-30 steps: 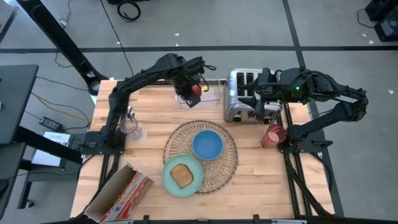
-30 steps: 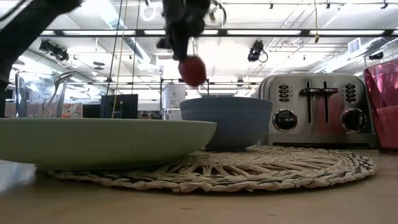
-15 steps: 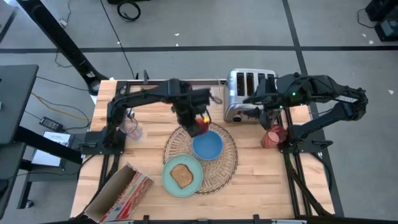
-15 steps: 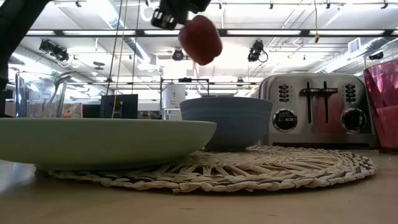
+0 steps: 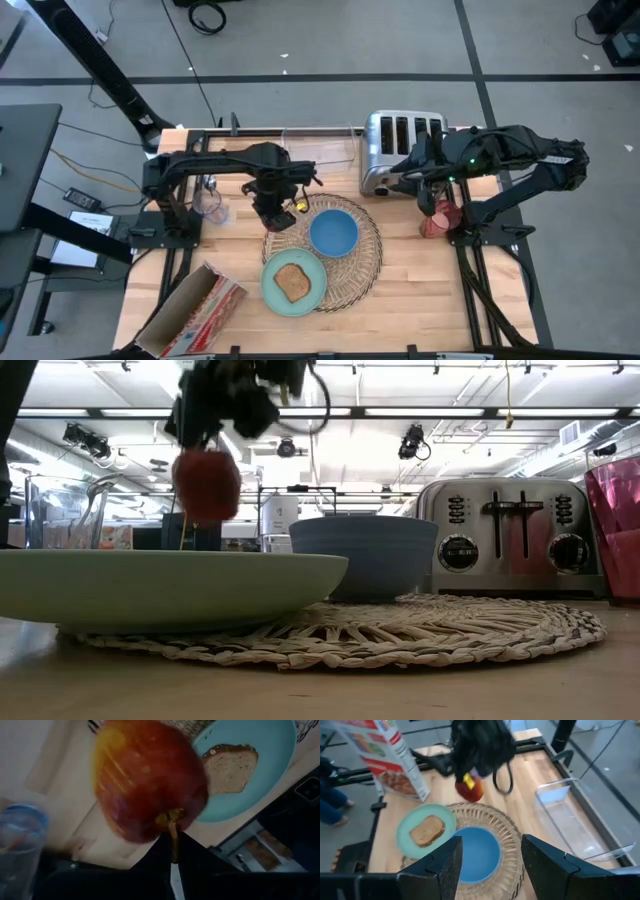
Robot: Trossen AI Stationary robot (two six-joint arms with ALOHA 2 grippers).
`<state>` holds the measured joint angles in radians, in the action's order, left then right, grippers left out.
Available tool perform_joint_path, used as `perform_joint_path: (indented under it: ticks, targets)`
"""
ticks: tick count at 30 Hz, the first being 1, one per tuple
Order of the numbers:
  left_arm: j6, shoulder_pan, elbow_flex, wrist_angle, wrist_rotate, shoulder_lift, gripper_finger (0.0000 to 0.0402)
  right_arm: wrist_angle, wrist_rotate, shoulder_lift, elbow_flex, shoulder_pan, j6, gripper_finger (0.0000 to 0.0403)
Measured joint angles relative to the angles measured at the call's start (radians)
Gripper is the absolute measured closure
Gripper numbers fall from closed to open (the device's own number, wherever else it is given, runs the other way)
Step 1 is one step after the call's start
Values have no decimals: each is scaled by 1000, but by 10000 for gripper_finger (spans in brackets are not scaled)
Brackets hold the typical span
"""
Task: Arrange a breakfast setting
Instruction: Put the apple on the brown table mat to the left of the blue bowl
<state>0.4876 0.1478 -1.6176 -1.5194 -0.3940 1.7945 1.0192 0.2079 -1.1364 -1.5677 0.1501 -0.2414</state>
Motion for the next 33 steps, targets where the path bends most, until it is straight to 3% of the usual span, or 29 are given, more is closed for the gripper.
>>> perform_joint_path:
  ticks: [9,33]
  targets:
    - [-18,74,109,102,-37,57,381,0,34,-47,0,-2,-2,195]
    - [-19,92,115,187,-48,169,381,-19,27,-141,1,-2,-27,195]
